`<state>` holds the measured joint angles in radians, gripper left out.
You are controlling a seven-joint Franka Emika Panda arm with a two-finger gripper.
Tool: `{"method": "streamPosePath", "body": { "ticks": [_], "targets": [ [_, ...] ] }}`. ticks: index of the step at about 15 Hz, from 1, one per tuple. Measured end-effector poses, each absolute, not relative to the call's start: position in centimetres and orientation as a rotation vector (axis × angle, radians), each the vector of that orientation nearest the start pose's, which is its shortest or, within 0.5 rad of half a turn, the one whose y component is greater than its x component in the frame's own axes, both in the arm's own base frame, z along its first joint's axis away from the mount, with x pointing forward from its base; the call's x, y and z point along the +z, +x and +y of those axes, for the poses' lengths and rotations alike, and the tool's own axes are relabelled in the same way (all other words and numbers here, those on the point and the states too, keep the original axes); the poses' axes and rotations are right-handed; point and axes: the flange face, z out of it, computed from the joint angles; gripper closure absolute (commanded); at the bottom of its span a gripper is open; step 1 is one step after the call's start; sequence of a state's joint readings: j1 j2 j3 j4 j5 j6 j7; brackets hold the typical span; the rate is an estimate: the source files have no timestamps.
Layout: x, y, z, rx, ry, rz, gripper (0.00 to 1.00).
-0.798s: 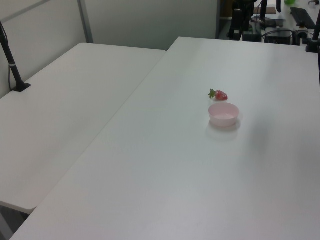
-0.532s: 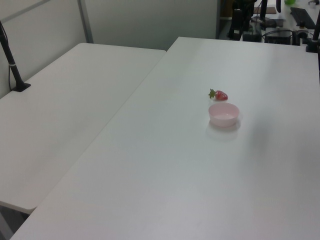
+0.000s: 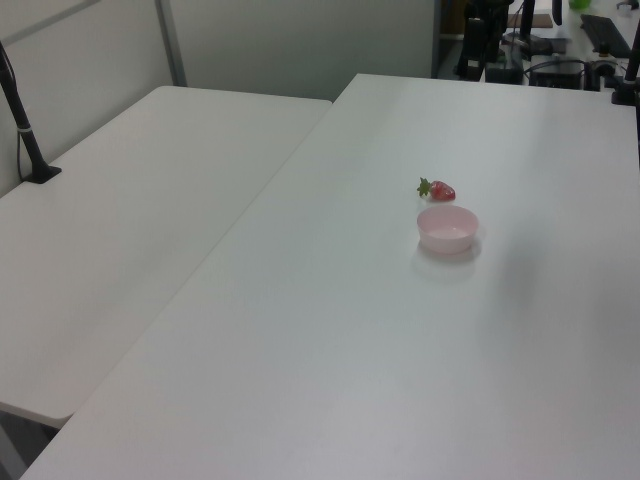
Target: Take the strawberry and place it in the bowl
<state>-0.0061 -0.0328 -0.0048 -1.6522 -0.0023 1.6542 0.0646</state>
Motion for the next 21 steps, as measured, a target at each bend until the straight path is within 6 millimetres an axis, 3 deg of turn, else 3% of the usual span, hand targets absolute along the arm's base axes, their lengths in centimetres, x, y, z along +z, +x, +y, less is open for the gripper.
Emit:
{"method": "streamPosePath", "body": {
  "ticks": [5,9,12,15,21],
  "targets": [
    [61.1,55.1,-0.9,-0.053,-3.144,0.027,0.00],
    [60.5,55.3,-2.8,-0.033,-3.154,-0.218,0.00],
    [58.7,55.9,-4.2,0.035,-3.174,-0.420,0.00],
    [54.6,57.5,-5.1,0.154,-3.194,-0.531,0.00],
    [44.0,60.8,-8.4,0.134,-3.208,-0.497,0.00]
  ]
}}
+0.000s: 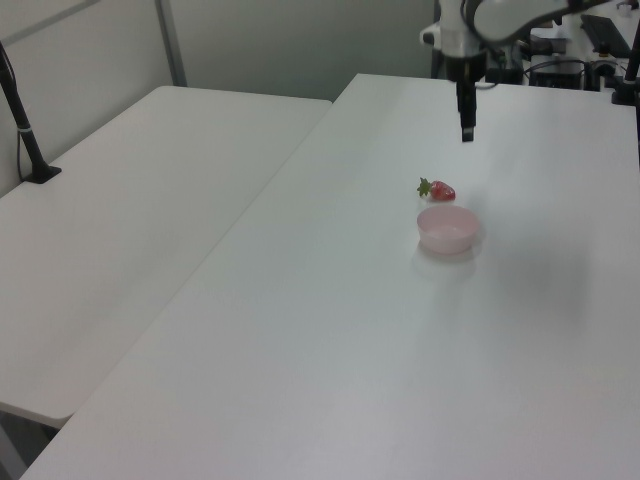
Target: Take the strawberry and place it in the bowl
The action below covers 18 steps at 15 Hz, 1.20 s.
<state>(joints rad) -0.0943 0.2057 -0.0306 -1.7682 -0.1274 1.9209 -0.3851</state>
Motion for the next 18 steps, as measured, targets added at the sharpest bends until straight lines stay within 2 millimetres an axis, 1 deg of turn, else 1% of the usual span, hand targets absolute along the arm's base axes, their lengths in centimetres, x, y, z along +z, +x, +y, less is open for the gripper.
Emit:
{"method": "streamPosePath", "body": {
  "ticks": [2,5,9,10,12,14,17,18],
  "targets": [
    [41.8,61.4,-9.1,0.140,-3.207,-0.488,0.00],
    [38.7,62.3,-9.3,0.138,-3.207,-0.480,0.00],
    [34.8,63.0,-9.6,0.060,-3.234,-0.348,0.00],
    [33.9,63.1,-9.5,0.050,-3.236,-0.322,0.01],
    [32.3,63.1,-9.2,0.063,-3.235,-0.299,0.10],
    [31.3,63.1,-8.9,0.080,-3.230,-0.298,0.21],
    [31.1,63.3,-8.5,0.063,-3.231,-0.255,0.52],
    [31.2,63.5,-8.3,0.036,-3.235,-0.220,0.57]
  ]
}}
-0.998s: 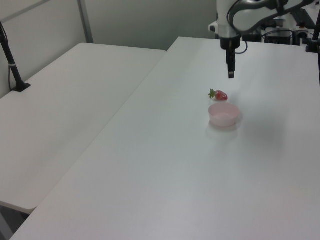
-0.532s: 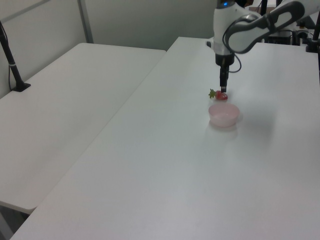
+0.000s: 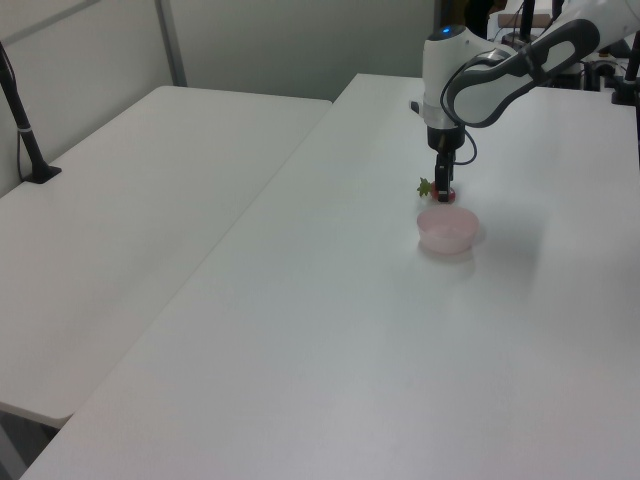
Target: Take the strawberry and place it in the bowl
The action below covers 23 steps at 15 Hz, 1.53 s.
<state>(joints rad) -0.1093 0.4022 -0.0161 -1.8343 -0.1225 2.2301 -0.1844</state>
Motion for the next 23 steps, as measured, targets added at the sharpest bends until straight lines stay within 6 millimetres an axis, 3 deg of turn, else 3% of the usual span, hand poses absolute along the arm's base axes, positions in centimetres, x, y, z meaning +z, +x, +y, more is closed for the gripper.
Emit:
{"method": "streamPosePath", "body": {
  "ticks": [4,8,10,14,16,21,23],
  "targets": [
    [31.6,63.9,-7.8,-0.017,-3.237,-0.132,0.74],
    [31.8,64.0,-7.2,-0.028,-3.226,-0.122,0.74],
    [33.1,64.1,-6.7,-0.045,-3.225,-0.133,0.74],
    [38.5,62.0,-3.2,0.093,-3.206,-0.204,0.74],
    [39.8,61.0,-1.3,0.157,-3.195,-0.244,0.74],
    [39.3,60.3,3.1,0.197,-3.151,-0.229,0.74],
    [38.4,60.1,4.9,0.221,-3.154,-0.205,0.68]
  ]
}}
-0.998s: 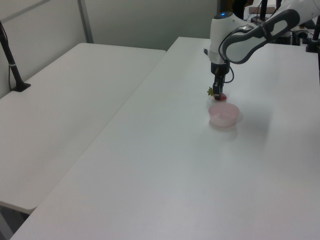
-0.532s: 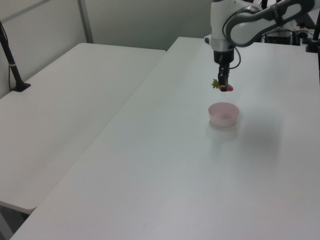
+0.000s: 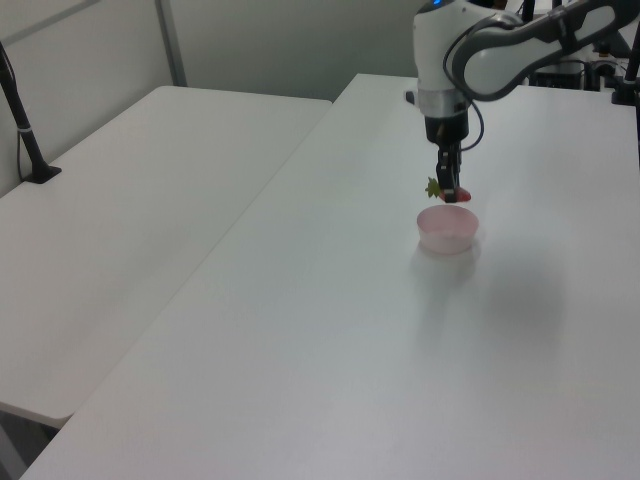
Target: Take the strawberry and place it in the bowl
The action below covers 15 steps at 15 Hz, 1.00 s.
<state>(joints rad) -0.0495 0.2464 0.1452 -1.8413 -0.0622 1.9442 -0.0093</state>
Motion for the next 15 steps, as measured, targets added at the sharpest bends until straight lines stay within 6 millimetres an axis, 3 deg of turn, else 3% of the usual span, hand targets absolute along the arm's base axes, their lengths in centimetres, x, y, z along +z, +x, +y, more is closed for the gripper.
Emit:
{"method": "streamPosePath", "body": {
  "ticks": [1,2,3,7,10,12,15],
  "targets": [
    [38.0,60.1,5.7,0.233,-3.154,-0.202,0.57],
    [37.6,60.0,6.4,0.243,-3.152,-0.204,0.26],
    [37.3,60.0,6.9,0.250,-3.151,-0.204,0.03],
    [37.0,60.0,6.9,0.258,-3.155,-0.155,0.00],
    [38.4,60.4,6.8,0.232,-3.165,-0.071,0.00],
    [41.6,60.4,6.3,0.231,-3.172,-0.041,0.00],
    [49.1,59.3,5.0,0.169,-3.187,0.013,0.00]
  ]
}}
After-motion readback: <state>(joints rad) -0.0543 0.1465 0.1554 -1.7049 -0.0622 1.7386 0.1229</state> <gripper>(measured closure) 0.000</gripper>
